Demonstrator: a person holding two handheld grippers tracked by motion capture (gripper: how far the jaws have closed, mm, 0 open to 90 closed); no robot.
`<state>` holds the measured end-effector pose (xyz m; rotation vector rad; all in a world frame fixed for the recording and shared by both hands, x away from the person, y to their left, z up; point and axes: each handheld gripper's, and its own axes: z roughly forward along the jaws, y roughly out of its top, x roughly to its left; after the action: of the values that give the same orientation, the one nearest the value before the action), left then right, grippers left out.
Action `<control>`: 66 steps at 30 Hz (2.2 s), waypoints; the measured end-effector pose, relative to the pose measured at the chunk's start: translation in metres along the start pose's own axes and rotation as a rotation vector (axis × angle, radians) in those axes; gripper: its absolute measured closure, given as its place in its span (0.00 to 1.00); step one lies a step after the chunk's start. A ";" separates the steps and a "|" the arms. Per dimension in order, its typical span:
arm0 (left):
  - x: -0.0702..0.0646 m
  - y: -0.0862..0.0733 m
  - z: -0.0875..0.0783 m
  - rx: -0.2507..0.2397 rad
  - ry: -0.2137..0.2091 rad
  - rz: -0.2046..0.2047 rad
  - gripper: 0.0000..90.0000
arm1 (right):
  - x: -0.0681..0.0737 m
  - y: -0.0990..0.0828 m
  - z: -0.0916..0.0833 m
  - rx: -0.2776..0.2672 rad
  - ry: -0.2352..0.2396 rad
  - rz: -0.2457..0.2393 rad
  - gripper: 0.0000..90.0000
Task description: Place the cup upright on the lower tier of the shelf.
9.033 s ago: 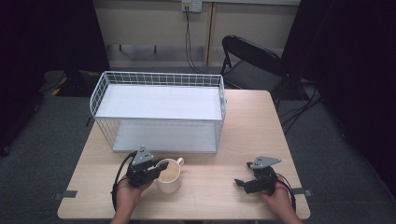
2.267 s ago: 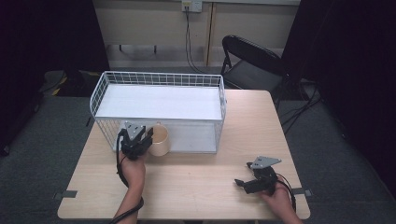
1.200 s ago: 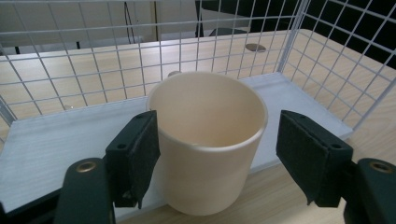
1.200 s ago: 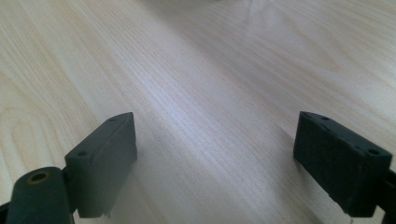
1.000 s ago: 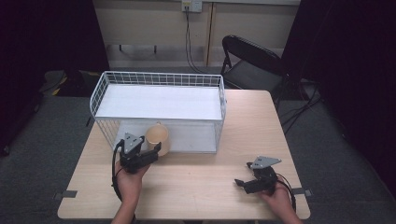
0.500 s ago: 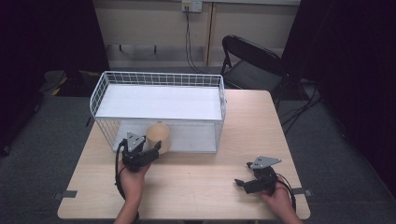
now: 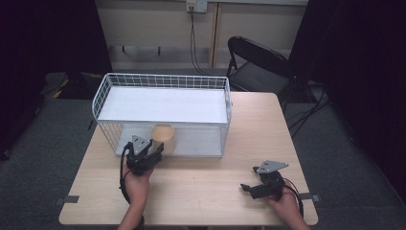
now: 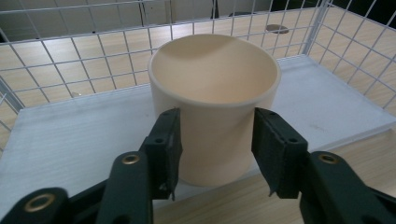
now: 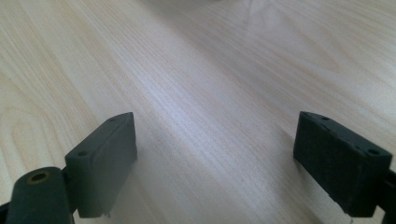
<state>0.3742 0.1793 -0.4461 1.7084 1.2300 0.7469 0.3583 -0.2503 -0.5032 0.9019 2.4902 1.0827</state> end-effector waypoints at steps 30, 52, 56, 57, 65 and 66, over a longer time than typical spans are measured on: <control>-0.001 0.002 0.006 -0.018 0.001 -0.008 0.55 | 0.000 0.000 0.000 0.000 0.000 0.000 0.14; -0.002 -0.003 0.001 0.024 -0.108 0.024 0.21 | 0.000 0.000 0.000 0.000 0.001 0.000 0.14; -0.003 -0.003 -0.002 0.033 -0.123 0.039 0.21 | 0.000 0.000 0.000 0.000 0.000 0.000 0.14; -0.004 -0.003 -0.002 0.031 -0.130 0.036 0.21 | 0.000 0.000 0.000 0.000 0.000 0.000 0.14; 0.002 -0.005 -0.012 0.041 -0.173 0.040 0.21 | 0.000 0.000 0.000 0.000 0.000 0.000 0.14; 0.003 -0.006 -0.013 0.043 -0.174 0.048 0.21 | 0.000 0.000 0.000 0.000 0.000 0.000 0.14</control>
<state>0.3618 0.1872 -0.4455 1.8027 1.0957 0.5904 0.3583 -0.2503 -0.5032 0.9022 2.4904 1.0830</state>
